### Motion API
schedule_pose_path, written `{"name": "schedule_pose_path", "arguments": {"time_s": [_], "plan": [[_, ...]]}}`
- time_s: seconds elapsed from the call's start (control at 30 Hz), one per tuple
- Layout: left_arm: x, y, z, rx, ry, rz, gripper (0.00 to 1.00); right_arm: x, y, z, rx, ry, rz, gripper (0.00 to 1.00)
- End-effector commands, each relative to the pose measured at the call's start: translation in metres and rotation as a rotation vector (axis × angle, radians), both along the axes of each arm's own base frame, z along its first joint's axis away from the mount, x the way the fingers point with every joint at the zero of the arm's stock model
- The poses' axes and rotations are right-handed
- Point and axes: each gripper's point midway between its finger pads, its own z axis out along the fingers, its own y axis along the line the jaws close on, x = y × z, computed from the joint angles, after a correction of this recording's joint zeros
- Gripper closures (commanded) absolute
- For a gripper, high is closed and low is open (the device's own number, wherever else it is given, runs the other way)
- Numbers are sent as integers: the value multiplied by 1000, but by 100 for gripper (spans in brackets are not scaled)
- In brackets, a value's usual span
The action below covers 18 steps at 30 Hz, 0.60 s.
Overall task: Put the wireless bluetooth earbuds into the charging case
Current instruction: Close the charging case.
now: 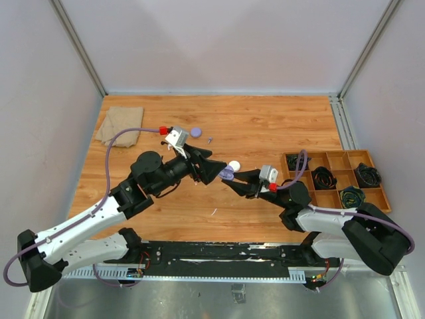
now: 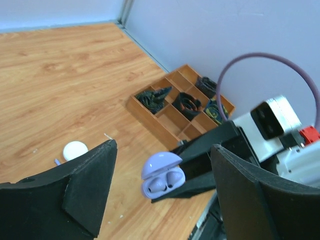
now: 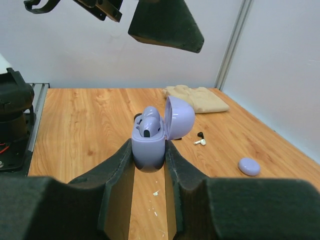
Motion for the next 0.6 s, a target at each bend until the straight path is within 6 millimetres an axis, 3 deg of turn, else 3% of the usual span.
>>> {"name": "schedule_pose_path", "arguments": {"time_s": [0.0,0.57], "plan": [[-19,-4,5,8,42,-157,18,-7,1,20,39,-15,91,99],[-20,-20,-25,-30,223,-403,18,-5,3,27,48,45,167,99]]}}
